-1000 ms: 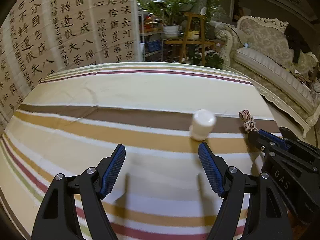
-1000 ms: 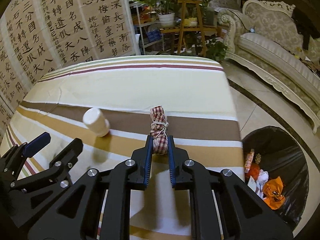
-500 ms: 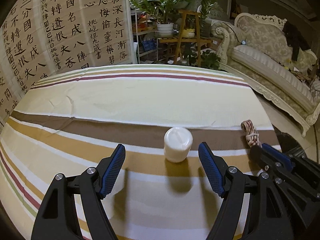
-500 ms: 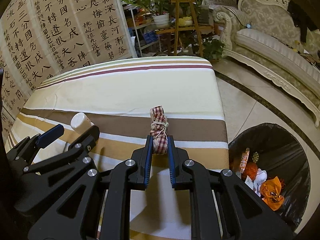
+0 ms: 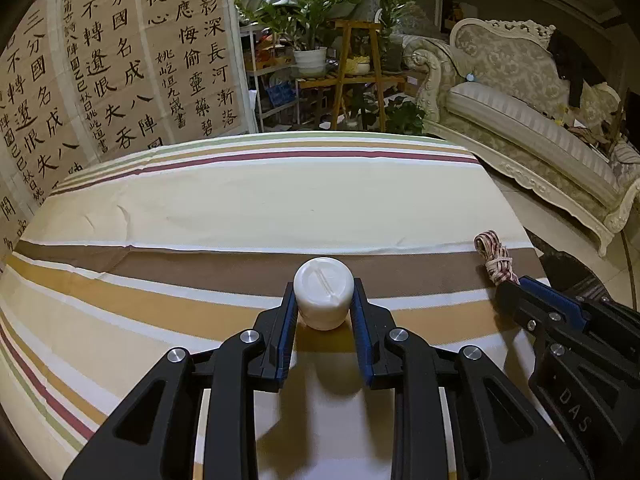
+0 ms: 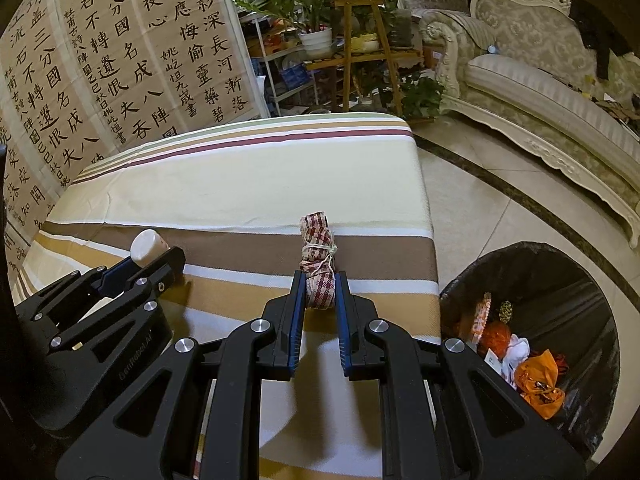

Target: Collect trash

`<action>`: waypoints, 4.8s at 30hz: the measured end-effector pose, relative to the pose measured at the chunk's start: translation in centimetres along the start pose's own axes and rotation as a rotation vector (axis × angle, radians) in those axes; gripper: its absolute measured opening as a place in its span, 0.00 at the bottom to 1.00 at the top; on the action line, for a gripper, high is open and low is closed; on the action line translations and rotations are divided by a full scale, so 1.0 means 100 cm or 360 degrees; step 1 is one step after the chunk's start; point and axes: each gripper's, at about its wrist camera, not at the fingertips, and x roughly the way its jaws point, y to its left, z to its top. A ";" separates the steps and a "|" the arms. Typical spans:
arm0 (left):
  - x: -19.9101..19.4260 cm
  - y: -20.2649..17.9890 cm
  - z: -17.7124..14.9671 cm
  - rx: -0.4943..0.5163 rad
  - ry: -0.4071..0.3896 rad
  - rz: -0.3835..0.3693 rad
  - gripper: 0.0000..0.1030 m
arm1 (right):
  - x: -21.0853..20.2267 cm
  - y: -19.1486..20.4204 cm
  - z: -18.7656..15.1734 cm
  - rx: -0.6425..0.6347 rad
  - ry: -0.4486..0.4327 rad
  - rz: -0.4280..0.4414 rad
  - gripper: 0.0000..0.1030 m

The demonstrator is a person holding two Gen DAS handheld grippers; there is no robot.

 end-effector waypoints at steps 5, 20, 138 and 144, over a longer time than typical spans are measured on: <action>-0.013 -0.011 -0.003 0.0037 -0.0030 -0.0015 0.26 | -0.013 -0.008 -0.005 0.0013 -0.0025 -0.0015 0.14; -0.059 -0.097 -0.021 0.0217 -0.0104 -0.0241 0.26 | -0.072 -0.088 -0.049 0.0195 -0.0087 -0.0221 0.14; -0.137 -0.109 -0.071 0.0197 -0.0277 -0.0193 0.81 | -0.175 -0.127 -0.113 0.0255 -0.0340 -0.0472 0.52; -0.138 -0.107 -0.070 0.0180 -0.0274 -0.0216 0.82 | -0.175 -0.126 -0.113 0.0253 -0.0339 -0.0472 0.52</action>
